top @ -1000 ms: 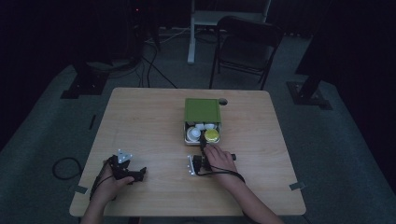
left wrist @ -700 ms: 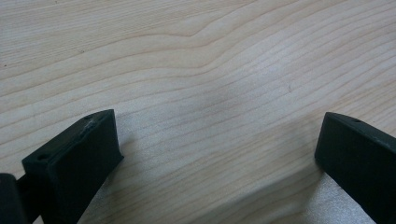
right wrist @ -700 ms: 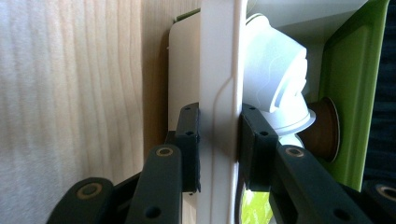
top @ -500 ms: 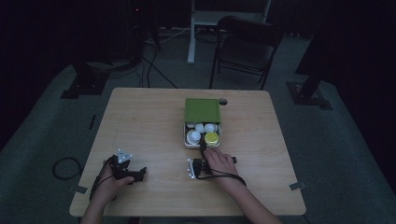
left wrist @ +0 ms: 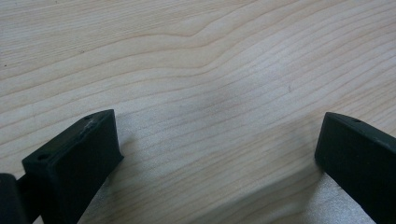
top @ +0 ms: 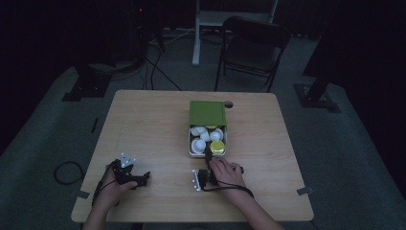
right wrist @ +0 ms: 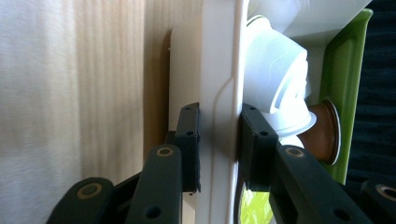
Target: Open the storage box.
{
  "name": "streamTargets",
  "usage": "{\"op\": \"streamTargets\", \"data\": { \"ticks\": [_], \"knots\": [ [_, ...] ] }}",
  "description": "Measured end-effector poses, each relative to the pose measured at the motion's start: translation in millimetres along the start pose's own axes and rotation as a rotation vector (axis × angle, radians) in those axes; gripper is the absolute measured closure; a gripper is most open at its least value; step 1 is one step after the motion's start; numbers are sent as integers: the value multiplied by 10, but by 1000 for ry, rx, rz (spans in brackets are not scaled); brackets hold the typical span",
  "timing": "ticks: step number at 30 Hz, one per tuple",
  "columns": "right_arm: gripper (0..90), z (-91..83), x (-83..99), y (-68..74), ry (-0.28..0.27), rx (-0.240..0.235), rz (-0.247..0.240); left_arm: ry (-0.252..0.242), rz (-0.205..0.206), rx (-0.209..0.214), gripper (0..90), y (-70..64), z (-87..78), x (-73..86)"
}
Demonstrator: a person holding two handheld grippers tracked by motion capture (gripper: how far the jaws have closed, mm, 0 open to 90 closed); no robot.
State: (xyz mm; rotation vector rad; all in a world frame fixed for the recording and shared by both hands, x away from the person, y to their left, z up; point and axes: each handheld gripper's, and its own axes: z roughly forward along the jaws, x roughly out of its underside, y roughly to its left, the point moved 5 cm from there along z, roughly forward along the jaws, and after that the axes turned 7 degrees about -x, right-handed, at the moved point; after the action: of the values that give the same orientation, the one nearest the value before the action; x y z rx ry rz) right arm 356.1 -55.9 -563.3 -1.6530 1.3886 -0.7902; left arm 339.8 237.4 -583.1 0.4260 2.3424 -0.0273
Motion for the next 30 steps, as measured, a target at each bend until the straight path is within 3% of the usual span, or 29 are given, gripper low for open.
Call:
{"op": "streamTargets", "data": {
  "ticks": [30],
  "knots": [
    [719,-299,-45,210,-27,-25,-12,0,-1,0,2,0,0,0]
  ]
}}
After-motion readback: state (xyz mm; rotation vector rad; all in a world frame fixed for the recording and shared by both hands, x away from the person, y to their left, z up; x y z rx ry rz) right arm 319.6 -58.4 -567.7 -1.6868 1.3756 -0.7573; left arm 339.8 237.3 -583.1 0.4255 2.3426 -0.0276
